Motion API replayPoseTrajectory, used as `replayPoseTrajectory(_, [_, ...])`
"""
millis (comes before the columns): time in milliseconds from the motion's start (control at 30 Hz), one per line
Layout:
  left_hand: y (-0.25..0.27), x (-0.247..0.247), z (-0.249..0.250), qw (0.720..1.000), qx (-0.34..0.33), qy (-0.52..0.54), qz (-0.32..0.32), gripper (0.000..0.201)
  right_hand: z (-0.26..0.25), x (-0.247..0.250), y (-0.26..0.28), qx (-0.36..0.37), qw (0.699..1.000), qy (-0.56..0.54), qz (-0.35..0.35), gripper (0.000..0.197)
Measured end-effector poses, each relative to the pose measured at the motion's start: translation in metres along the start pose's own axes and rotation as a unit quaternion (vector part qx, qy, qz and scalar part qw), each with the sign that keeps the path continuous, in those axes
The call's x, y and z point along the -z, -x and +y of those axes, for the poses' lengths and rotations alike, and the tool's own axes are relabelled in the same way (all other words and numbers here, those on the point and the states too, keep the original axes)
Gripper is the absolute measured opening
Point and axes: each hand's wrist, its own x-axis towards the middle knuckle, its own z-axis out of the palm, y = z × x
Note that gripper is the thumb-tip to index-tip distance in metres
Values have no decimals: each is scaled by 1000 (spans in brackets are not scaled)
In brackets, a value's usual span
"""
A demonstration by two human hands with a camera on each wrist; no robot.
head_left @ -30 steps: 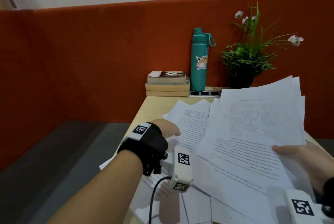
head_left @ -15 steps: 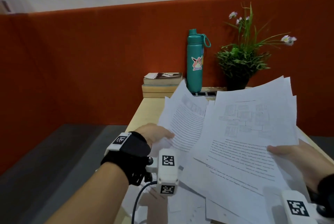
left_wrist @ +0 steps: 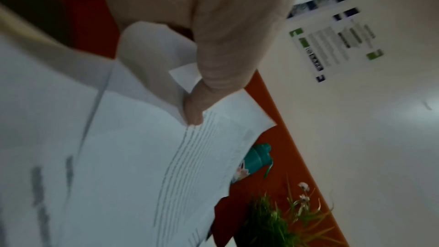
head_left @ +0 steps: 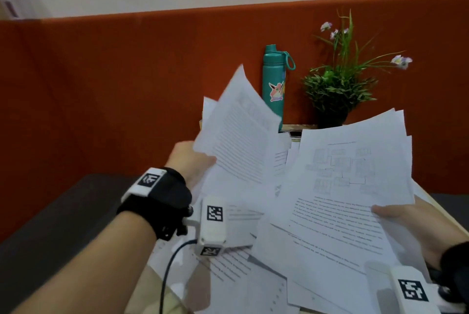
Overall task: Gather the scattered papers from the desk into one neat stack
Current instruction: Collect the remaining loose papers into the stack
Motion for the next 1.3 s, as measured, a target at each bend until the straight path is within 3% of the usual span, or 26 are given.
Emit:
replayPoseTrajectory(67, [-1,6,4,999,-42,-28,-16,37,-2,-2,0,1,1000,2,3,49])
replayPoseTrajectory(200, [5,-4,-10,995,-28,-66,-75,27,-10,-12,4,3,1000,11,5,46])
replayPoseTrajectory(300, [5,-1,-9,998,-29,-23,-52,18,-15,-15,9,6,1000,4,11,48])
replayPoseTrajectory(433, [5,8,1,998,-43,-27,-31,27,-21,-16,16,18,1000,14,11,50])
replayPoseTrajectory(567, [-1,30,30,989,-140,-46,33,33,-34,-21,24,32,999,14,20,52])
replayPoseTrajectory(733, [3,68,88,976,-211,12,52,25,-62,-34,33,84,996,-35,7,48])
replayPoseTrajectory(900, [-1,75,99,984,-107,142,10,30,-87,-54,34,138,989,-58,5,41])
replayPoseTrajectory(1033, [-2,32,59,991,-12,126,-44,25,-96,-68,31,155,985,-79,-15,31])
replayPoseTrajectory(1133, [1,-6,22,988,22,127,-81,40,-93,-75,32,138,983,-114,-40,29])
replayPoseTrajectory(1300, [3,-40,-5,974,69,123,-178,40,-82,-81,32,102,980,-165,-30,24])
